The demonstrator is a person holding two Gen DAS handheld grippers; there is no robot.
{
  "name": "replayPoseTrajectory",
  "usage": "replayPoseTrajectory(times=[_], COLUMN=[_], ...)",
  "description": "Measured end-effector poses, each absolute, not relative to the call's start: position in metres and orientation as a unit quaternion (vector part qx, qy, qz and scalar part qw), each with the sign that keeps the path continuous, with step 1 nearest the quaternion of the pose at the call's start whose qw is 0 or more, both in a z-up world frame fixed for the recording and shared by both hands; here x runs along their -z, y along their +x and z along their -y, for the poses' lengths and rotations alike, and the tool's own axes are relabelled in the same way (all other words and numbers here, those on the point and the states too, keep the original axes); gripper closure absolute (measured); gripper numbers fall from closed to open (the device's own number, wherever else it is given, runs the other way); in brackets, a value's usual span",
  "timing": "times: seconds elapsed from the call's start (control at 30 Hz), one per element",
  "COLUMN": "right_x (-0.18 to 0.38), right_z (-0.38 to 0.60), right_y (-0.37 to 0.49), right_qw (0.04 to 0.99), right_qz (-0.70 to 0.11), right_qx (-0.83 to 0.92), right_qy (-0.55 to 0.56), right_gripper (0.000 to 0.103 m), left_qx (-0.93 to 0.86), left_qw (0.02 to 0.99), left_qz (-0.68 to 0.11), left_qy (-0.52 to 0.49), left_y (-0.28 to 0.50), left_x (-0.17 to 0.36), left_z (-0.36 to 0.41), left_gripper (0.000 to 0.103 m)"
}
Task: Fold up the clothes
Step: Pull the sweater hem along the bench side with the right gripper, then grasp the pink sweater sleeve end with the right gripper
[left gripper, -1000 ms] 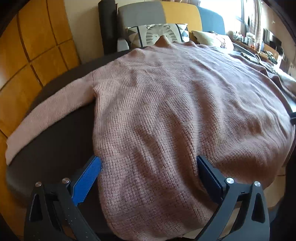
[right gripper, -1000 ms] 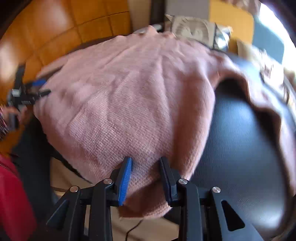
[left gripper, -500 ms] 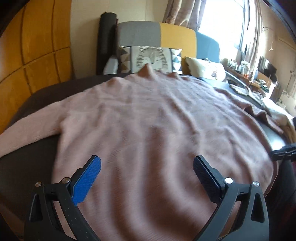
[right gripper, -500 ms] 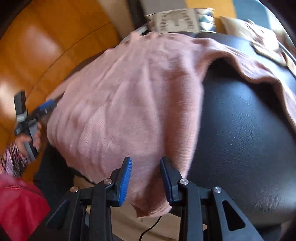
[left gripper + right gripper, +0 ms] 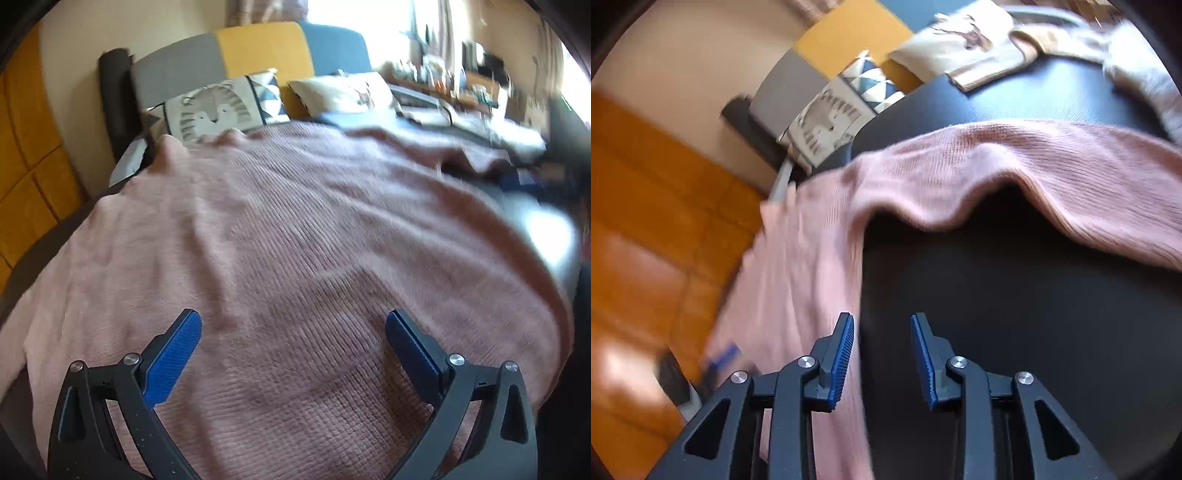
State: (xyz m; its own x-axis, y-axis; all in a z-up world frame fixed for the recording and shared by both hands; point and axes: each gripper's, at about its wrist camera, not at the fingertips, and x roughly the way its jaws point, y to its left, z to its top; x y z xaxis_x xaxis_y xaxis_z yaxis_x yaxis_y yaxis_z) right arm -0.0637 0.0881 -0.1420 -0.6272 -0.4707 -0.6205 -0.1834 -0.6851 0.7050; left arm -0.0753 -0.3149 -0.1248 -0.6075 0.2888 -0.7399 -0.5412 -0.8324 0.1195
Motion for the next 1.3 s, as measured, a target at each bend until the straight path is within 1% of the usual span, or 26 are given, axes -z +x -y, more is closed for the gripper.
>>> replayPoseTrajectory(times=[0.13, 0.23, 0.3, 0.37, 0.4, 0.57, 0.73, 0.77, 0.9, 0.93, 1.0, 1.1, 1.17, 1.23, 1.3], right_x=[0.165, 0.183, 0.185, 0.180, 0.178, 0.169, 0.159, 0.158, 0.160, 0.160, 0.161, 0.159, 0.157, 0.157, 0.157], right_z=[-0.098, -0.087, -0.079, -0.074, -0.076, -0.084, -0.092, -0.094, -0.107, -0.110, -0.117, -0.125, -0.137, -0.156, -0.178], right_y=[-0.102, -0.131, -0.146, -0.157, -0.160, -0.176, -0.192, -0.189, -0.156, -0.148, -0.132, -0.099, -0.069, -0.034, 0.003], right_qw=[0.091, 0.104, 0.107, 0.103, 0.095, 0.059, 0.022, 0.020, 0.033, 0.036, 0.042, 0.043, 0.024, -0.012, -0.073], right_qz=[0.479, 0.512, 0.498, 0.460, 0.450, 0.397, 0.343, 0.347, 0.421, 0.439, 0.474, 0.509, 0.524, 0.552, 0.579], right_qx=[0.767, 0.746, 0.756, 0.778, 0.785, 0.815, 0.841, 0.840, 0.818, 0.812, 0.798, 0.780, 0.771, 0.760, 0.745], right_qy=[0.417, 0.412, 0.411, 0.415, 0.415, 0.418, 0.419, 0.416, 0.390, 0.383, 0.369, 0.361, 0.360, 0.343, 0.324], right_gripper=[0.071, 0.072, 0.077, 0.089, 0.096, 0.097, 0.097, 0.097, 0.091, 0.085, 0.079, 0.079, 0.079, 0.079, 0.078], left_qx=[-0.881, -0.875, -0.871, -0.871, -0.871, -0.872, -0.868, -0.869, -0.871, -0.872, -0.871, -0.868, -0.867, -0.867, -0.867], left_qw=[0.239, 0.250, 0.255, 0.254, 0.252, 0.243, 0.251, 0.252, 0.254, 0.255, 0.258, 0.267, 0.270, 0.270, 0.270], left_qz=[-0.154, -0.124, -0.110, -0.114, -0.117, -0.108, -0.105, -0.103, -0.099, -0.098, -0.099, -0.104, -0.102, -0.102, -0.103], left_qy=[-0.379, -0.396, -0.405, -0.404, -0.404, -0.411, -0.415, -0.413, -0.408, -0.407, -0.407, -0.406, -0.406, -0.406, -0.405], left_y=[-0.077, -0.085, -0.088, -0.087, -0.086, -0.090, -0.093, -0.092, -0.091, -0.092, -0.092, -0.091, -0.090, -0.090, -0.090], left_x=[0.127, 0.129, 0.130, 0.130, 0.130, 0.125, 0.131, 0.132, 0.132, 0.132, 0.132, 0.132, 0.131, 0.131, 0.131], left_z=[0.319, 0.325, 0.328, 0.325, 0.324, 0.317, 0.310, 0.311, 0.313, 0.314, 0.316, 0.318, 0.319, 0.318, 0.318], left_gripper=[0.002, 0.002, 0.001, 0.001, 0.001, 0.001, 0.001, 0.001, 0.001, 0.001, 0.001, 0.001, 0.001, 0.001, 0.001])
